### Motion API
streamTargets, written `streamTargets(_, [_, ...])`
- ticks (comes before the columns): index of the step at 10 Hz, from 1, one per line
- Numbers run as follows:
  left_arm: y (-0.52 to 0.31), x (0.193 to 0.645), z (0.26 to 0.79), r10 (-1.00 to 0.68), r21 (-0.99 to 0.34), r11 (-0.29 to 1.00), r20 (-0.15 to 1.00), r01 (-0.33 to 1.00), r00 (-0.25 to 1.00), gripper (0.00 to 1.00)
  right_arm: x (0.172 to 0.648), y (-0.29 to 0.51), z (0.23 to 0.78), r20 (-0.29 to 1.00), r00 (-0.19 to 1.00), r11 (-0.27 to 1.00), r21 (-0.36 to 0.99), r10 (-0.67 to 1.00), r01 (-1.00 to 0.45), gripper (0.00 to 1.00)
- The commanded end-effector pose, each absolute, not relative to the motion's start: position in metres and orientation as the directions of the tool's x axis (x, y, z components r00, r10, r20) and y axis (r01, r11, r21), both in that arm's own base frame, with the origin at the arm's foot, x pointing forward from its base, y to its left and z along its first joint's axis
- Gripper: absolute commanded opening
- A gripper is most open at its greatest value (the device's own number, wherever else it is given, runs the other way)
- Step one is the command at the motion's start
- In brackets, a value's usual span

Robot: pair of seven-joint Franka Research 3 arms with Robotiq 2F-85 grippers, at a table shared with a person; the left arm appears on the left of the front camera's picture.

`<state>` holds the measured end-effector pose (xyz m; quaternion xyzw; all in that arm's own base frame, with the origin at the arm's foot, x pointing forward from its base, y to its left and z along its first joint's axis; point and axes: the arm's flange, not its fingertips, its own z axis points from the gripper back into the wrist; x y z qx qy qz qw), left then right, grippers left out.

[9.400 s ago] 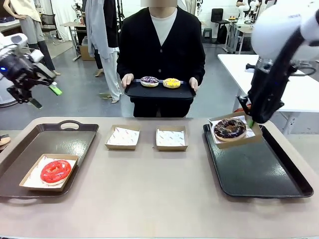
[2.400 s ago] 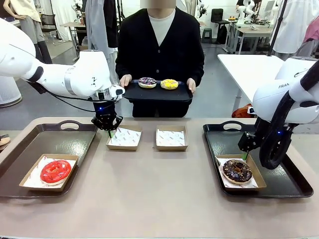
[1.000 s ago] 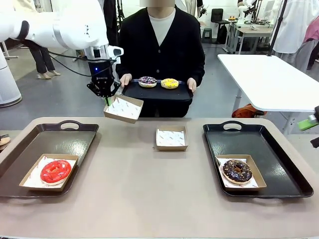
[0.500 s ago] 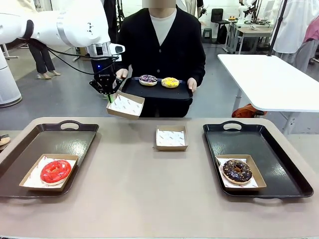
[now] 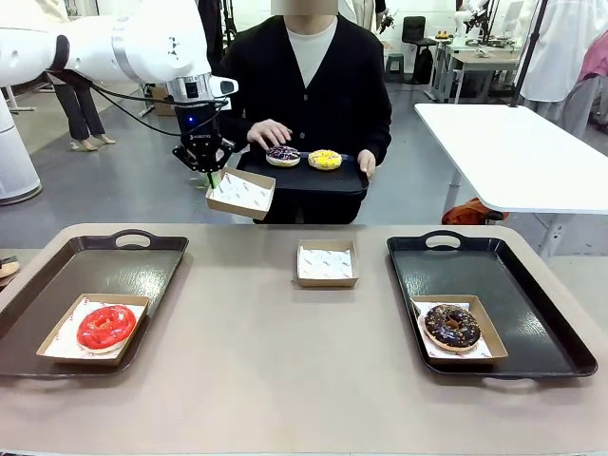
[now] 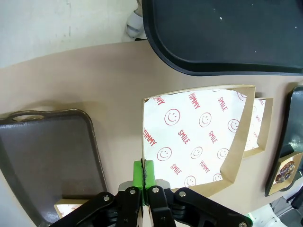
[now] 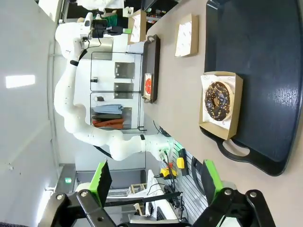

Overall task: Individually package the donuts and arrange them on the tray.
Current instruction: Place the picked Paper togo box on the Handle tray while simultaneously picking up another Paper togo box from the table with the other hand.

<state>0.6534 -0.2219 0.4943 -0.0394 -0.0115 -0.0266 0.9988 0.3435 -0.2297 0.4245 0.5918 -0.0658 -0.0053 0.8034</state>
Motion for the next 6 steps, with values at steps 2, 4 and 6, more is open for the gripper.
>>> streamTargets(2, [-0.2219,0.6534,0.4943,-0.052,-0.078,0.995,0.025,0.054,0.998,0.00,0.3435,-0.2297,0.4245,0.100,0.991,0.299,0.952,-0.086,-0.069,1.00])
streamTargets(4, [-0.2219,0.6534,0.4943,-0.052,-0.078,0.995,0.025,0.054,0.998,0.00,0.3435,-0.2297,0.4245,0.100,0.991,0.299,0.952,-0.086,-0.069,1.00])
streamTargets(6, [-0.2219,0.6534,0.4943,-0.052,-0.078,0.995,0.025,0.054,0.998,0.00,0.3435,-0.2297,0.4245,0.100,0.991,0.299,0.952,-0.086,-0.069,1.00])
